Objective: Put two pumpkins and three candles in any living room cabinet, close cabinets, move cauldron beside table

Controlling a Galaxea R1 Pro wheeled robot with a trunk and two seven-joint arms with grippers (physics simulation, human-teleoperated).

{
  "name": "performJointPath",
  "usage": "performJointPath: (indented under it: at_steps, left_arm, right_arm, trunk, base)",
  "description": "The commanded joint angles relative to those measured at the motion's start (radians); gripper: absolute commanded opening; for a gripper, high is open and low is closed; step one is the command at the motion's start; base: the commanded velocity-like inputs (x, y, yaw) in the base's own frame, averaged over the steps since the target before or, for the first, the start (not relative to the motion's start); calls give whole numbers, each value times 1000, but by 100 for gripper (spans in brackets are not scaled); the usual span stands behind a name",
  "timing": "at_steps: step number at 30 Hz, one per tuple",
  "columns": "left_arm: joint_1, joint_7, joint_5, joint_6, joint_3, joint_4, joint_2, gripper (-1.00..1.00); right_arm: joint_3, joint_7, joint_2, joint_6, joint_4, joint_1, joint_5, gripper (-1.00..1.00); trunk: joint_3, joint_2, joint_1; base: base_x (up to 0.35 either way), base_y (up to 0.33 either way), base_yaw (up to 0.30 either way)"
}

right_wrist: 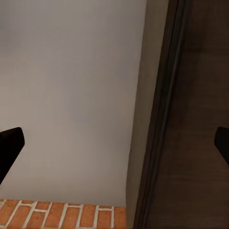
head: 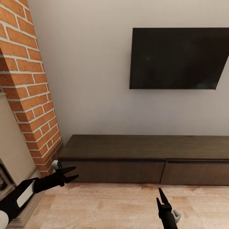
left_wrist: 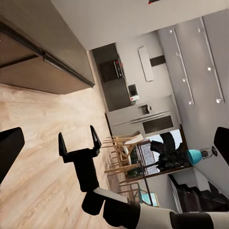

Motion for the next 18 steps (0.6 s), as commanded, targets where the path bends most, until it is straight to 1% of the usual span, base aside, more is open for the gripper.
performJointPath:
  at_steps: [1,6,18]
  left_arm:
    - [-1,-3,6,10,-5,0,1,100]
    - [-1,-6,6,10,-6,0,1,100]
    - [-1,-7,6,10,-9,0,1,100]
  right_arm:
    - [8,6,-1,-10,0,-1,-7,100]
    - [8,36,-1,-6,0,-1,-7,100]
    - [8,44,-1,-12,-3,-1,-6,100]
  trunk:
    - [-4,-8,4]
    - [-20,-43,23]
    - [-58,-127,69]
  base:
    - [0,0,0]
    - [0,0,0]
    - [0,0,0]
